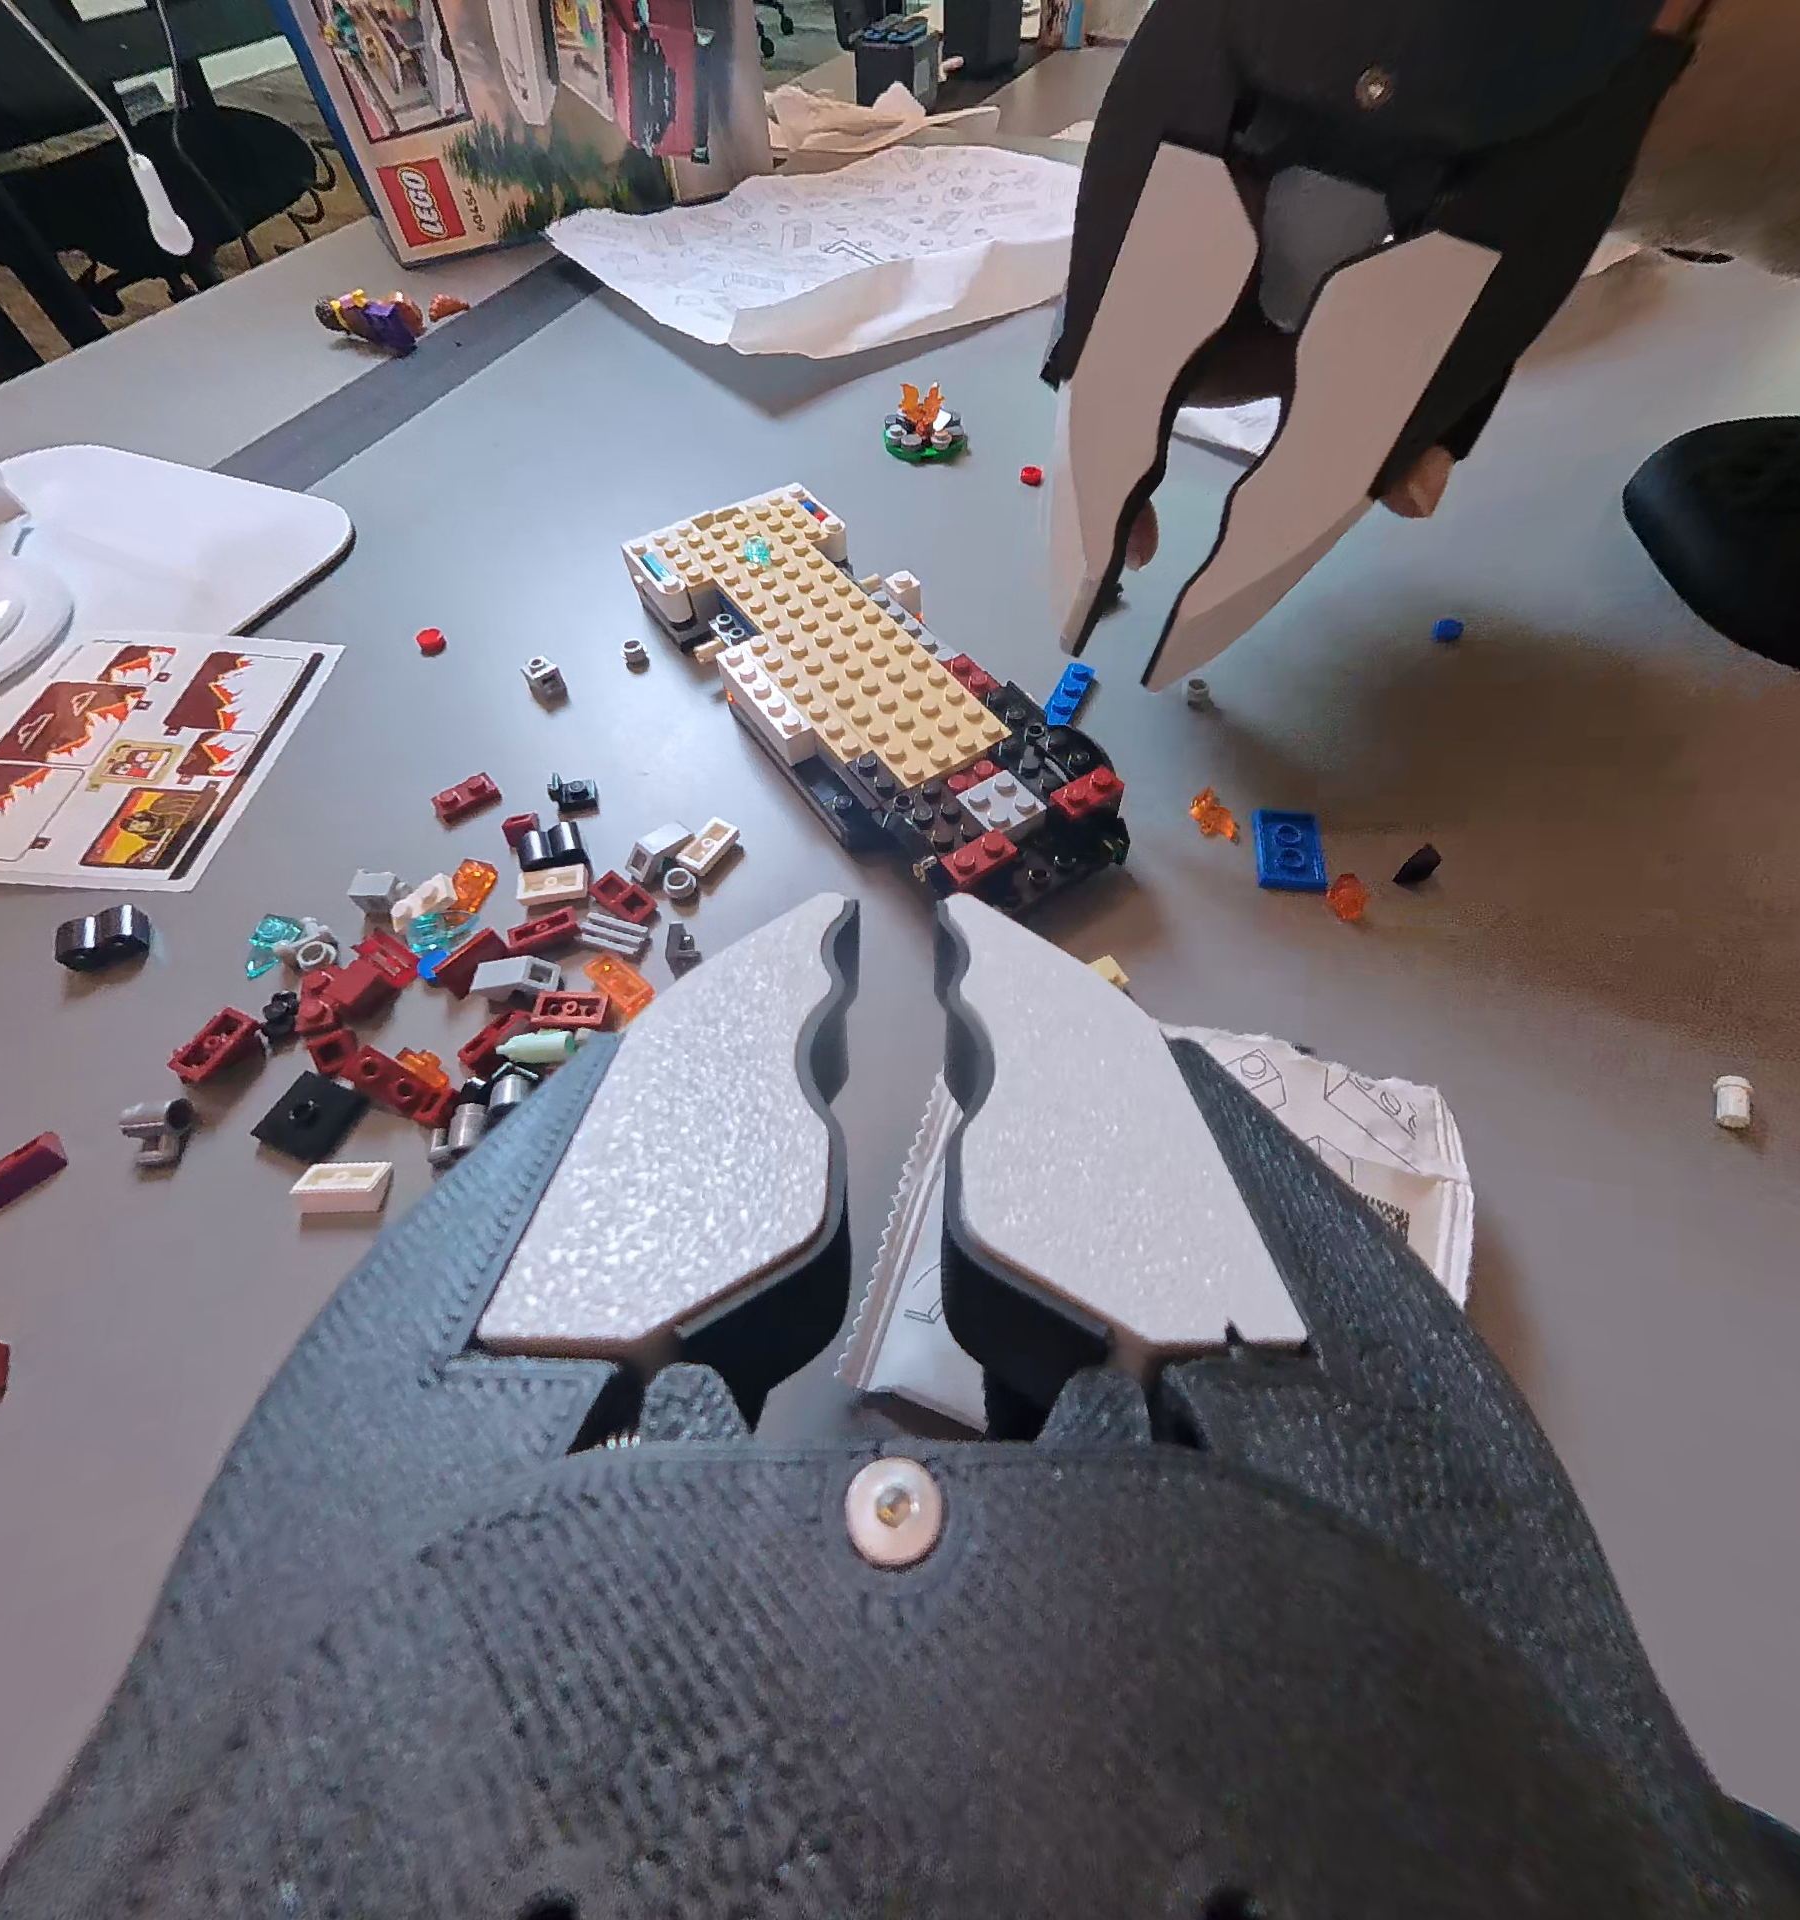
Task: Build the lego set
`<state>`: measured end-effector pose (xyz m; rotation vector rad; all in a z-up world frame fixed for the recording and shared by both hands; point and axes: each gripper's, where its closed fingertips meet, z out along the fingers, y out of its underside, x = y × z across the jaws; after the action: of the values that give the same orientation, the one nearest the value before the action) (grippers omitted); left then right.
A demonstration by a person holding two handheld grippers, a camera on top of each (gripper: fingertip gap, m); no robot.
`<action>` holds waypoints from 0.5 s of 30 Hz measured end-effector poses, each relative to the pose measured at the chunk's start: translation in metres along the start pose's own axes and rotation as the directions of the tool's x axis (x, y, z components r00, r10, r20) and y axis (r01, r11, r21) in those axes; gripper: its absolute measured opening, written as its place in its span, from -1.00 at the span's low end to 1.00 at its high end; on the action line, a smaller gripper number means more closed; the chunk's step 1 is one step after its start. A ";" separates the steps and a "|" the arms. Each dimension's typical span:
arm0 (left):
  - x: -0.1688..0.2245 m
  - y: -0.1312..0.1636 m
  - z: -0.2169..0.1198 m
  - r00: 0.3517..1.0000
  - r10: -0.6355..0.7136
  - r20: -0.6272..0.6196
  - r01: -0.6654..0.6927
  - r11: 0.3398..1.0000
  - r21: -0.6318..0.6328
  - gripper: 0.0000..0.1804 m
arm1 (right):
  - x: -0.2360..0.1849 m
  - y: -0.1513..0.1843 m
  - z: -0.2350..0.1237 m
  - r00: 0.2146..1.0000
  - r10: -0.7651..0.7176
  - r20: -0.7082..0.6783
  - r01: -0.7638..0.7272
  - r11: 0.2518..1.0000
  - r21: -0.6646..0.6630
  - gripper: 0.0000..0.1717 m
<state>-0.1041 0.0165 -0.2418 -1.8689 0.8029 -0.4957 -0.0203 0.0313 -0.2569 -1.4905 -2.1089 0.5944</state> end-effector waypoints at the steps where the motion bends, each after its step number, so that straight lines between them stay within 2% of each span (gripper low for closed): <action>1: 0.000 0.001 0.001 1.000 -0.004 -0.003 0.004 1.000 -0.004 -0.85 | -0.002 -0.005 0.002 1.000 -0.017 -0.002 0.017 1.000 0.005 -0.79; 4: 0.001 0.003 0.002 1.000 -0.010 -0.012 0.010 1.000 -0.013 -0.84 | -0.004 -0.015 0.010 0.995 -0.092 -0.045 0.093 0.996 0.006 -0.68; 7: 0.002 0.003 0.002 1.000 -0.008 -0.014 0.007 1.000 -0.015 -0.84 | -0.005 -0.011 0.018 0.981 -0.188 -0.048 0.187 0.982 -0.040 -0.61; 15: 0.003 0.006 0.004 1.000 -0.004 -0.018 0.003 0.999 -0.033 -0.83 | -0.004 -0.013 0.020 0.918 -0.383 -0.105 0.378 0.924 -0.059 -0.81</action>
<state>-0.1016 0.0155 -0.2490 -1.8988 0.8243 -0.5046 -0.0410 0.0217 -0.2656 -1.0574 -2.2454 0.3163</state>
